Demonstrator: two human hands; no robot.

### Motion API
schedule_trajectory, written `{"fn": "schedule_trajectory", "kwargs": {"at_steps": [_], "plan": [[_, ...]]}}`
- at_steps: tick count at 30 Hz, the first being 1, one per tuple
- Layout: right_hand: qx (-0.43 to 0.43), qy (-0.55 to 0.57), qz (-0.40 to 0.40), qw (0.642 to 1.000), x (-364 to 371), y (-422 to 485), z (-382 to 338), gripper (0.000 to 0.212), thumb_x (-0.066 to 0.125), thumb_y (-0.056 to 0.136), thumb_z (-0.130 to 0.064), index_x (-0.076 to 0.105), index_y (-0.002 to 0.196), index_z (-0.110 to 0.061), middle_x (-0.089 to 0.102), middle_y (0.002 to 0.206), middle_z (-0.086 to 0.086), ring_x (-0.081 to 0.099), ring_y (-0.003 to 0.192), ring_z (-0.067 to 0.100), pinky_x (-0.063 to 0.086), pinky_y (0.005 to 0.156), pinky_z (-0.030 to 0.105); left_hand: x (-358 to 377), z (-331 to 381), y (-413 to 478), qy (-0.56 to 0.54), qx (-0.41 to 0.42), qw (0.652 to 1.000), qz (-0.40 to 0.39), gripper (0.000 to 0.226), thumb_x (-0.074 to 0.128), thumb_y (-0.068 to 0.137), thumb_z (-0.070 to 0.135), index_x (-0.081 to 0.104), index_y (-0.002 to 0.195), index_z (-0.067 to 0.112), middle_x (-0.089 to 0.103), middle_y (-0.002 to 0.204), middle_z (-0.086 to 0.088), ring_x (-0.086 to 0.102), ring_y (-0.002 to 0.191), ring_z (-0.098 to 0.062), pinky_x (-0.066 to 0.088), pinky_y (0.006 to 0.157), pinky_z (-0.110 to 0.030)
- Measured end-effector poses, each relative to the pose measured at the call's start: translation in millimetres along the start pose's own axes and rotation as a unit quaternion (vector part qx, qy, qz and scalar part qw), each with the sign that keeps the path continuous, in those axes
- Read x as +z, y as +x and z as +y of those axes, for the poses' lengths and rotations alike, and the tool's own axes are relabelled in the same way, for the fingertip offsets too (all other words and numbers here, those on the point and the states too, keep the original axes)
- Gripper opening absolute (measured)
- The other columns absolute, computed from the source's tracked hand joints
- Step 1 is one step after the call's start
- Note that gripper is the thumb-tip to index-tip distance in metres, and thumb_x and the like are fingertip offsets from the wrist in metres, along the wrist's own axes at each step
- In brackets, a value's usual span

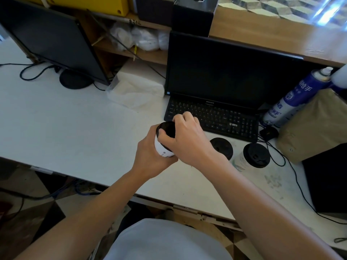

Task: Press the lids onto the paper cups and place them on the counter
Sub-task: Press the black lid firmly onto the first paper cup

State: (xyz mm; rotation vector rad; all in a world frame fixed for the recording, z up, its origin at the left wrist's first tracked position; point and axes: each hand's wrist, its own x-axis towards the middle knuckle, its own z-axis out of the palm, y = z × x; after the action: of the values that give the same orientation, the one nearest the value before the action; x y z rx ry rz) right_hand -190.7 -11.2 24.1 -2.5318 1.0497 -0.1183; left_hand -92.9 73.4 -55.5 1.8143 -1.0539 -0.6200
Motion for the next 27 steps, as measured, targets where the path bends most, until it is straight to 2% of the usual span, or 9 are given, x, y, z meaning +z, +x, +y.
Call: {"fn": "schedule_trajectory", "kwargs": {"at_steps": [4, 6, 11, 14, 16, 18, 21, 24, 27], "plan": [[-0.064, -0.027, 0.022, 0.997, -1.9, 0.0, 1.7, 0.050, 0.054, 0.095, -0.048, 0.061, 0.115, -0.003, 0.053, 0.108, 0.010, 0.048, 0.102, 0.028, 0.045, 0.093, 0.038, -2.3, -1.4, 1.8, -0.065, 0.001, 0.998, -0.021, 0.075, 0.092, 0.063, 0.028, 0.050, 0.126, 0.028, 0.066, 0.108, 0.018, 0.066, 0.101, -0.003, 0.056, 0.083, -0.020], [-0.093, -0.003, -0.009, 0.996, -7.7, 1.8, 9.4, 0.049, 0.057, 0.093, -0.049, 0.061, 0.117, -0.007, 0.053, 0.111, 0.006, 0.047, 0.105, 0.025, 0.045, 0.095, 0.035, -6.4, -2.5, 5.1, -0.113, -0.008, 0.991, -0.071, 0.072, 0.088, 0.061, 0.031, 0.054, 0.124, 0.025, 0.070, 0.107, 0.011, 0.068, 0.103, -0.012, 0.058, 0.085, -0.030], [-0.165, 0.056, -0.056, 0.983, -15.0, 4.7, 30.6, 0.053, 0.059, 0.089, -0.048, 0.059, 0.128, -0.012, 0.052, 0.120, 0.000, 0.047, 0.115, 0.015, 0.042, 0.100, 0.024, -19.1, -1.8, 13.9, -0.163, -0.027, 0.965, -0.202, 0.068, 0.085, 0.059, 0.017, 0.057, 0.120, 0.025, 0.073, 0.104, 0.006, 0.071, 0.101, -0.018, 0.057, 0.079, -0.028], [-0.153, 0.088, -0.022, 0.984, -11.1, 3.7, 37.9, 0.054, 0.063, 0.089, -0.046, 0.057, 0.131, -0.013, 0.051, 0.123, -0.003, 0.045, 0.117, 0.013, 0.041, 0.099, 0.022, -12.3, -0.9, 14.3, -0.129, 0.006, 0.979, -0.156, 0.070, 0.086, 0.062, 0.023, 0.053, 0.122, 0.035, 0.069, 0.110, 0.013, 0.067, 0.106, -0.010, 0.056, 0.085, -0.026], [-0.121, 0.097, 0.029, 0.987, -4.1, -0.8, 34.6, 0.057, 0.067, 0.088, -0.045, 0.056, 0.133, -0.012, 0.049, 0.124, -0.003, 0.043, 0.117, 0.013, 0.041, 0.098, 0.023, -7.2, -1.6, 13.0, -0.097, 0.020, 0.992, -0.083, 0.074, 0.087, 0.061, 0.034, 0.049, 0.125, 0.039, 0.064, 0.111, 0.025, 0.063, 0.109, -0.001, 0.054, 0.090, -0.021], [-0.078, 0.123, 0.072, 0.987, 2.8, -6.3, 26.3, 0.059, 0.068, 0.088, -0.044, 0.055, 0.134, -0.010, 0.046, 0.126, -0.003, 0.044, 0.118, 0.015, 0.043, 0.101, 0.026, -4.8, -1.9, 12.0, -0.076, 0.027, 0.997, 0.013, 0.078, 0.091, 0.063, 0.032, 0.048, 0.128, 0.034, 0.062, 0.111, 0.027, 0.060, 0.108, 0.006, 0.051, 0.089, -0.013], [-0.027, 0.181, 0.060, 0.981, 9.5, -12.6, 14.3, 0.066, 0.067, 0.091, -0.042, 0.046, 0.145, -0.012, 0.039, 0.134, -0.004, 0.040, 0.127, 0.015, 0.043, 0.107, 0.029, -1.9, -0.6, 10.3, -0.013, 0.064, 0.992, 0.107, 0.078, 0.091, 0.067, 0.025, 0.043, 0.128, 0.038, 0.055, 0.114, 0.030, 0.057, 0.105, 0.011, 0.045, 0.086, -0.004], [0.014, 0.213, 0.064, 0.975, 12.1, -14.6, 6.8, 0.075, 0.068, 0.089, -0.048, 0.040, 0.151, -0.015, 0.036, 0.138, -0.006, 0.033, 0.131, 0.011, 0.040, 0.104, 0.024, 0.3, 1.2, 8.0, 0.021, 0.071, 0.988, 0.136, 0.079, 0.090, 0.069, 0.027, 0.038, 0.123, 0.052, 0.052, 0.114, 0.032, 0.058, 0.107, -0.001, 0.050, 0.092, -0.018], [0.055, 0.215, 0.097, 0.970, 14.1, -14.2, -1.1, 0.068, 0.067, 0.087, -0.053, 0.048, 0.141, -0.015, 0.040, 0.130, -0.006, 0.032, 0.125, 0.010, 0.041, 0.100, 0.024, 5.1, -2.0, 8.8, 0.060, 0.057, 0.987, 0.140, 0.076, 0.089, 0.070, 0.034, 0.042, 0.129, 0.038, 0.059, 0.122, 0.012, 0.059, 0.112, -0.014, 0.056, 0.094, -0.035]]}}
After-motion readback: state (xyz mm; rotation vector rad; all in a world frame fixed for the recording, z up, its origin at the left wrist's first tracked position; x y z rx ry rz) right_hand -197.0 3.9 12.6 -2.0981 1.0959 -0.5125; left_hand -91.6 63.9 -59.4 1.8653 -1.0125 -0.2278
